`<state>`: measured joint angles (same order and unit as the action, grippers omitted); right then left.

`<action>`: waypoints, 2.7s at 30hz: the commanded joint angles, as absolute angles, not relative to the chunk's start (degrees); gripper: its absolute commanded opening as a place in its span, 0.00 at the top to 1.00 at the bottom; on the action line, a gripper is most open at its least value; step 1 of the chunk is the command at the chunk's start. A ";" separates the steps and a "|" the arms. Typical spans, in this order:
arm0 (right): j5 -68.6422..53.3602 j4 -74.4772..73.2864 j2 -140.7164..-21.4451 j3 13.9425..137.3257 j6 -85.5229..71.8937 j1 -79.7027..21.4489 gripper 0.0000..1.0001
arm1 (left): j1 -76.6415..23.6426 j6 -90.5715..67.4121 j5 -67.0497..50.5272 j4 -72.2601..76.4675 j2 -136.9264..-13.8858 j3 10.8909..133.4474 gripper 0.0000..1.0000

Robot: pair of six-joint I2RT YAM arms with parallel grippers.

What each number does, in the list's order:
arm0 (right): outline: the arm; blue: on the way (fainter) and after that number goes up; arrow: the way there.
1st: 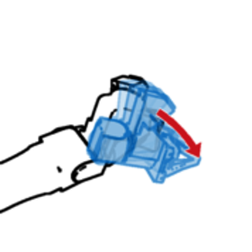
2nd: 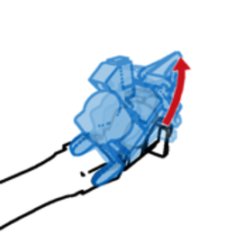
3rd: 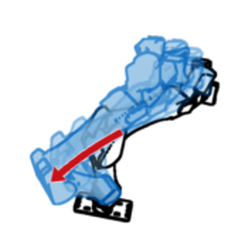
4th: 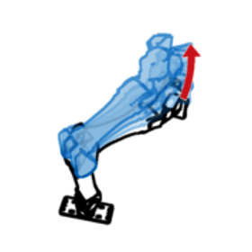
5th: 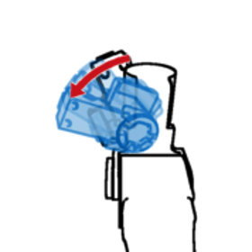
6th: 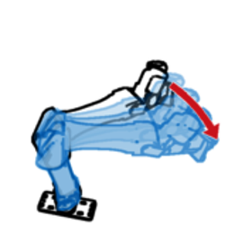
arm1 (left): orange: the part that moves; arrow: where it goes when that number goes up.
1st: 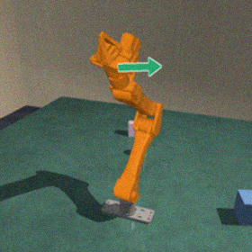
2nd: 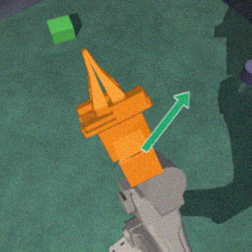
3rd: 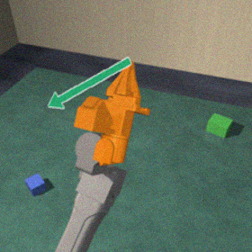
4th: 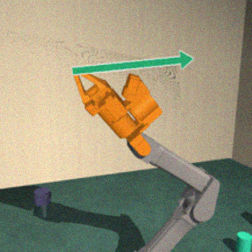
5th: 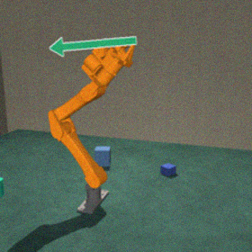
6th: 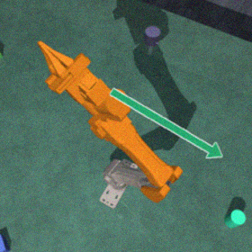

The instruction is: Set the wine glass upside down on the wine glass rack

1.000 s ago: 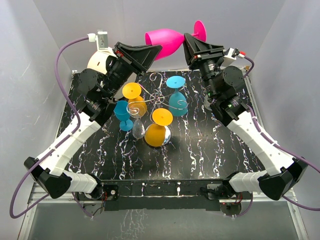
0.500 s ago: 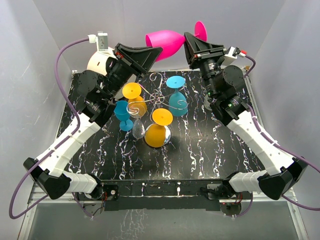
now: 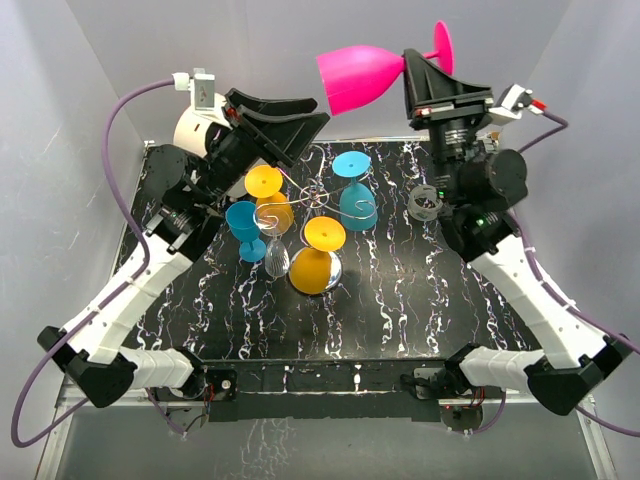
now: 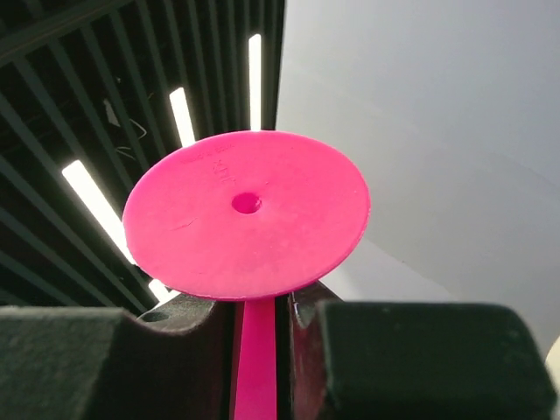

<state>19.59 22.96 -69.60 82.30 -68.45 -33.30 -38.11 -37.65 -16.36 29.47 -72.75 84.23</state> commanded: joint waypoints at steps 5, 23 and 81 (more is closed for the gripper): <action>16.14 29.78 -59.05 77.27 -46.83 -33.35 1.00 | -38.32 -29.25 -22.60 20.66 -67.85 87.97 0.41; 9.85 -5.05 -39.01 76.25 -23.90 -33.32 1.00 | -38.45 -42.77 -42.16 26.47 -75.87 96.26 0.37; 5.88 -7.29 -40.27 59.25 -3.78 -33.39 1.00 | -49.20 -74.41 -21.77 6.38 -89.95 98.03 0.62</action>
